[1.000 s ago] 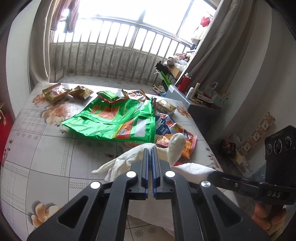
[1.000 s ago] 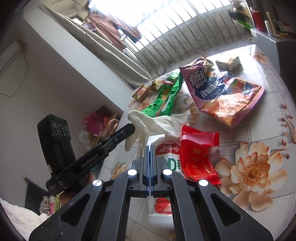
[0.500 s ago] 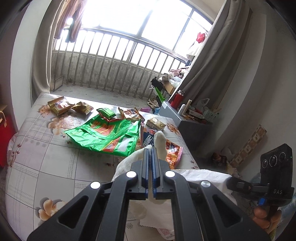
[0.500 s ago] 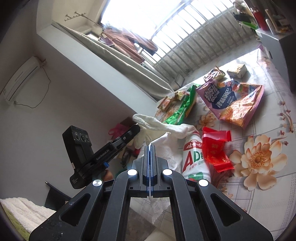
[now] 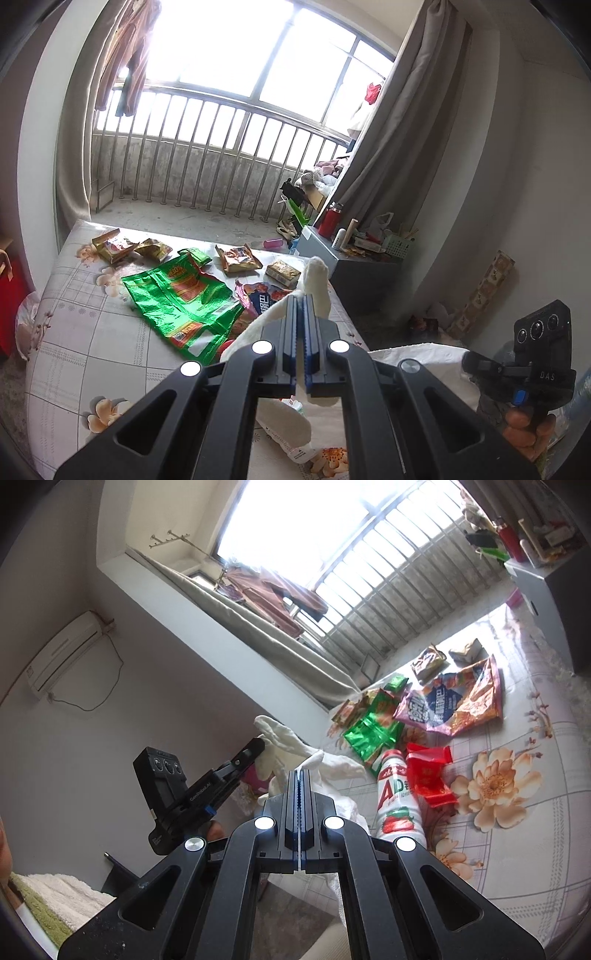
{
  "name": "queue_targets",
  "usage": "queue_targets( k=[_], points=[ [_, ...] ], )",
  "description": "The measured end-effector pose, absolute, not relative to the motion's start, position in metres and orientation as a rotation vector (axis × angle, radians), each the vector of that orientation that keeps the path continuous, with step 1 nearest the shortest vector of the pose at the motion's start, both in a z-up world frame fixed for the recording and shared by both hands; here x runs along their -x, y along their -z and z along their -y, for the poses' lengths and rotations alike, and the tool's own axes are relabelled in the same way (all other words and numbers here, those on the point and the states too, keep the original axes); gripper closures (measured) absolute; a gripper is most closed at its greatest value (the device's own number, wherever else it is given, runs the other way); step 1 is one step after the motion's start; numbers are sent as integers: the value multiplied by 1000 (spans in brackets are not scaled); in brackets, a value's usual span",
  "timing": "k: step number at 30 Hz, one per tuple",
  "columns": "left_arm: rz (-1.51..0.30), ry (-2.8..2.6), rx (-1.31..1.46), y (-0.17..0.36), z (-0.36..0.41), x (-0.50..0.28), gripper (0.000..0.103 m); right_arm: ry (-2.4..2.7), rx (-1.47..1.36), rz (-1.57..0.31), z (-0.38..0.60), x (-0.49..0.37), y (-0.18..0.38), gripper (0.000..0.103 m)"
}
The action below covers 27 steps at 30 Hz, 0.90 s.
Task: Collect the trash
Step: 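Grasp the white paper sheet with the right tool while the left tool holds the gloves, then carry the gloves and paper over the wastebasket with both tools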
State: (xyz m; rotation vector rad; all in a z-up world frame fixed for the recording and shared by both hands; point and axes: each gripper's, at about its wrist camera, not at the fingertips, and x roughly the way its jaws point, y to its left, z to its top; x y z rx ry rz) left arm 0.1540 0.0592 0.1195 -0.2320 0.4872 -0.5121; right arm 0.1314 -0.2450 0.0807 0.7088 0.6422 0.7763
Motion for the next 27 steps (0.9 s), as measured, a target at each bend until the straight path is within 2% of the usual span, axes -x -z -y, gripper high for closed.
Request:
queue_targets(
  k=[9,15,27],
  points=[
    [-449,527,201,-138,-38,-135,101,-725,-745,-521,292,-90,-99,103],
    [-428,617,168,-152,3,-121,101,-624,-770,-430,340,-55,-105,103],
    [-511,990,75,-153,175,-92,101,-303,-831,-298,440,28,-92,103]
  ],
)
